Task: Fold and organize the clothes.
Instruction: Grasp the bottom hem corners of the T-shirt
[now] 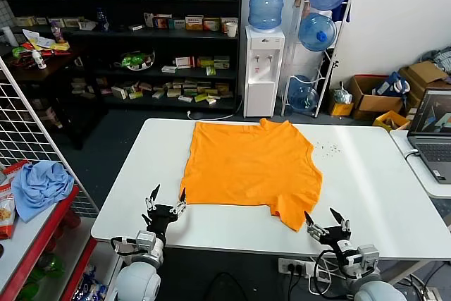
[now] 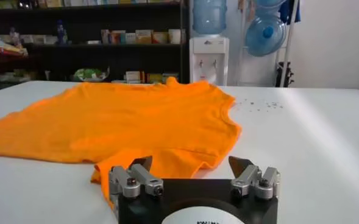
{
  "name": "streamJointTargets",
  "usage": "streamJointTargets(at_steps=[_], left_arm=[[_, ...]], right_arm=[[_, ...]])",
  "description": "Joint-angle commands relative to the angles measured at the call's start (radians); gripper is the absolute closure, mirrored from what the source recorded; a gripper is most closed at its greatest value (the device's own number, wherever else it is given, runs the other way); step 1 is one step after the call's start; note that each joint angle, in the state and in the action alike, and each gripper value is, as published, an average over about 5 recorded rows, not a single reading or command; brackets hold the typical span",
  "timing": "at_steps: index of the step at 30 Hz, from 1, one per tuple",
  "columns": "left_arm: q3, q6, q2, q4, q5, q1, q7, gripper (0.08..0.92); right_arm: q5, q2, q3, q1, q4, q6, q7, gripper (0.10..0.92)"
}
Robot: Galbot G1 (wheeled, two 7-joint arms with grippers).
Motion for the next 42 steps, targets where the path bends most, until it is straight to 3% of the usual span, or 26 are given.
streamJointTargets(at_steps=[1, 13, 27, 32, 42], left_arm=[[0.033, 0.103, 0.009, 0.005, -0.027, -0.009, 0.013, 0.177], [0.069, 0.232, 0.006, 0.023, -0.148, -0.041, -0.007, 0.177], [0.059, 0.271, 0.005, 0.057, -0.151, -0.048, -0.025, 0.177], [0.051, 0.269, 0.007, 0.065, -0.168, -0.051, -0.026, 0.214], [0.049, 0.251, 0.001, 0.064, -0.170, -0.053, -0.022, 0.499]], right_arm=[[0.013, 0.002, -0.012, 0.014, -0.018, -0.035, 0.039, 0.203], [0.028, 0.020, -0.080, 0.102, -0.053, -0.088, 0.080, 0.203], [0.028, 0.043, -0.104, 0.121, -0.057, -0.114, 0.105, 0.211], [0.025, 0.050, -0.110, 0.119, -0.048, -0.124, 0.113, 0.321], [0.021, 0.052, -0.108, 0.098, -0.021, -0.139, 0.128, 0.607]])
